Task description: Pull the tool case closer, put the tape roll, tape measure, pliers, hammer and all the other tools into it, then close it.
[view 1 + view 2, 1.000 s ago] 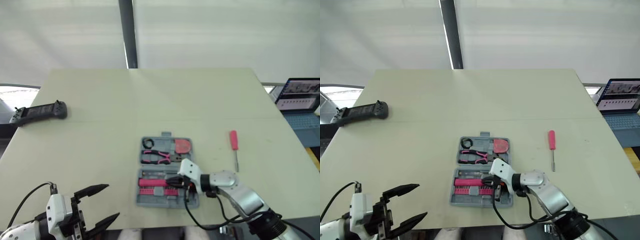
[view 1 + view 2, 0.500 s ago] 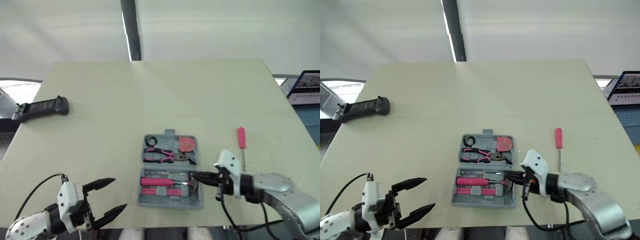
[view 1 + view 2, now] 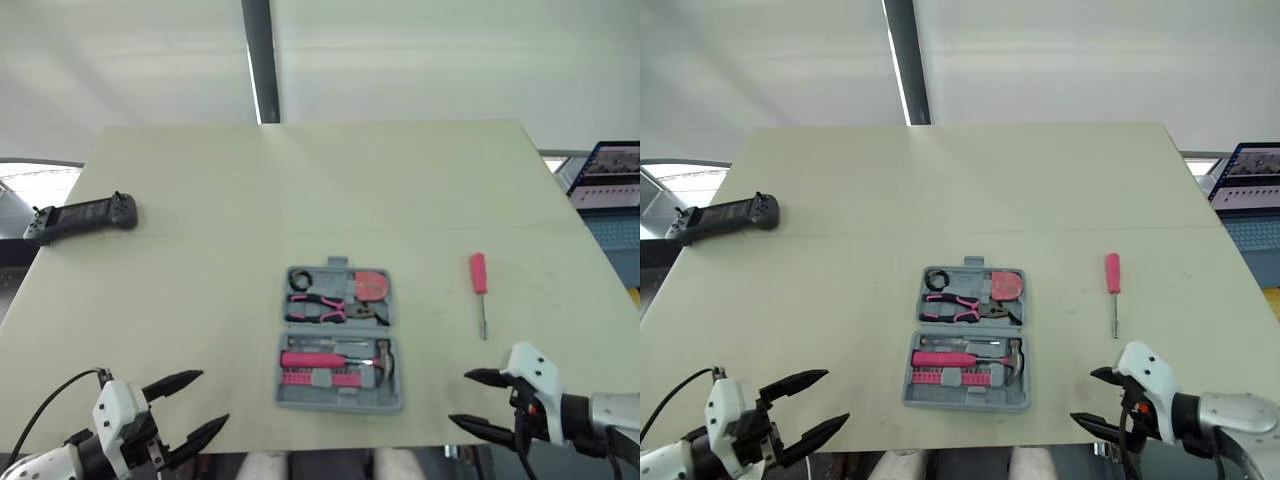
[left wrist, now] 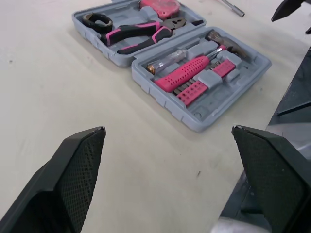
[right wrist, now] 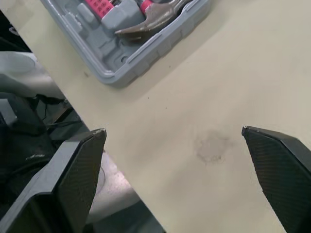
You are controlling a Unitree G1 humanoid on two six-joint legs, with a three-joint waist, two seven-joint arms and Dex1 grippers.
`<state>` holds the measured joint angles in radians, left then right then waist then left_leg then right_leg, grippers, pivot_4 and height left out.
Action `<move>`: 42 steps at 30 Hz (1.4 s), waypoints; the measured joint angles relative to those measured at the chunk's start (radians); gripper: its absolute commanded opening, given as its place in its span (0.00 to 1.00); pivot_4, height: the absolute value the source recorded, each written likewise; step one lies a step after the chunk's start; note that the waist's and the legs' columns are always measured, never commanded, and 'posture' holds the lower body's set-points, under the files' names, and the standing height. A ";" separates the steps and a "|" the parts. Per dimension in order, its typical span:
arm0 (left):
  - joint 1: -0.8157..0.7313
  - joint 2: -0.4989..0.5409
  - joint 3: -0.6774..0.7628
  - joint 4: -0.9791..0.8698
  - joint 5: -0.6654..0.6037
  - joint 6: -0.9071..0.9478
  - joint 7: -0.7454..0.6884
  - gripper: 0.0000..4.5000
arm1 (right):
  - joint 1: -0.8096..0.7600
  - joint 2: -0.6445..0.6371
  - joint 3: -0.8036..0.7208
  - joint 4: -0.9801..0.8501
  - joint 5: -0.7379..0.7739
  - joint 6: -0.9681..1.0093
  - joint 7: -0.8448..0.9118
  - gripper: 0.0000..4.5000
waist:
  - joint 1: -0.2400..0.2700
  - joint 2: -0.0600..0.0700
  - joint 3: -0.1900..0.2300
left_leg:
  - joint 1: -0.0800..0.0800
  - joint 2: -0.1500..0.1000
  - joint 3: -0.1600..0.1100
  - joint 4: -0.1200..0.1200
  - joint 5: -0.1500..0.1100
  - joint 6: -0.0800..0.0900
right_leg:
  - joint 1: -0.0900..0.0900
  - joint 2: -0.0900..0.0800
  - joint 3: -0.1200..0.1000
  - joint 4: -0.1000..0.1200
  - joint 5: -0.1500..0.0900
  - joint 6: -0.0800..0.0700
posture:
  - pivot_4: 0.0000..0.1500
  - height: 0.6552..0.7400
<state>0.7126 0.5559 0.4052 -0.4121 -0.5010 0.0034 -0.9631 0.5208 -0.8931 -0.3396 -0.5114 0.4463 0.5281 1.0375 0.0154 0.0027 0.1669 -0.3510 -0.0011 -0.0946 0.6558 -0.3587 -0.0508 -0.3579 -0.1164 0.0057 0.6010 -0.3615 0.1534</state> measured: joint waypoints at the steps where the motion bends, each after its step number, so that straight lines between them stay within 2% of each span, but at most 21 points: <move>1: 0.011 -0.008 0.015 0.000 0.000 -0.014 0.000 1.00 | 0.015 0.000 -0.016 0.001 0.000 -0.011 0.009 0.99 | 0.001 0.000 0.000 | 0.000 0.000 0.000 0.000 0.000 0.000 | 0.000 0.000 0.000 0.000 0.000 0.000 | 1.00 1.00; 8: 0.058 -0.030 0.087 0.041 0.002 -0.105 -0.033 1.00 | 0.084 0.006 -0.071 0.004 -0.007 -0.089 0.037 0.99 | 0.006 -0.002 0.002 | 0.000 0.000 0.000 0.001 0.000 0.000 | 0.000 0.000 0.000 0.000 0.000 -0.001 | 1.00 1.00; 27: 0.020 -0.028 0.003 -0.010 0.014 -0.067 0.001 1.00 | 0.040 0.037 -0.019 0.018 -0.042 -0.104 0.010 0.99 | 0.007 -0.002 0.002 | 0.000 0.000 0.000 0.002 0.000 0.000 | 0.001 0.000 0.000 0.000 0.001 0.000 | 1.00 1.00; 31: -0.051 0.023 -0.046 -0.044 -0.011 -0.056 -0.058 1.00 | 0.022 0.043 -0.019 0.026 -0.040 -0.061 -0.022 0.99 | 0.011 -0.002 0.002 | 0.000 -0.001 -0.001 0.003 0.000 0.000 | 0.001 0.000 0.000 0.002 0.001 0.000 | 1.00 1.00; 36: -0.196 0.056 -0.109 -0.085 -0.065 -0.010 -0.081 1.00 | -0.076 0.070 -0.017 0.084 -0.054 0.019 -0.120 0.99 | 0.003 0.000 0.002 | 0.000 0.000 -0.001 0.003 0.000 -0.001 | 0.001 0.000 0.000 0.004 0.001 0.000 | 1.00 1.00; 42: -0.229 0.071 -0.125 -0.081 -0.085 0.020 -0.097 1.00 | -0.192 0.141 -0.015 0.083 -0.034 0.208 -0.272 0.99 | -0.008 0.001 0.002 | 0.000 0.000 -0.001 0.005 0.001 -0.001 | 0.000 0.000 0.000 0.006 0.001 0.000 | 1.00 1.00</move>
<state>0.4837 0.6267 0.2804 -0.4936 -0.5860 0.0233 -1.0603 0.3292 -0.7518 -0.3544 -0.4286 0.4122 0.7357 0.7655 0.0070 0.0037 0.1690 -0.3509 -0.0011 -0.0955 0.6603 -0.3578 -0.0522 -0.3583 -0.1161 0.0057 0.6072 -0.3606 0.1530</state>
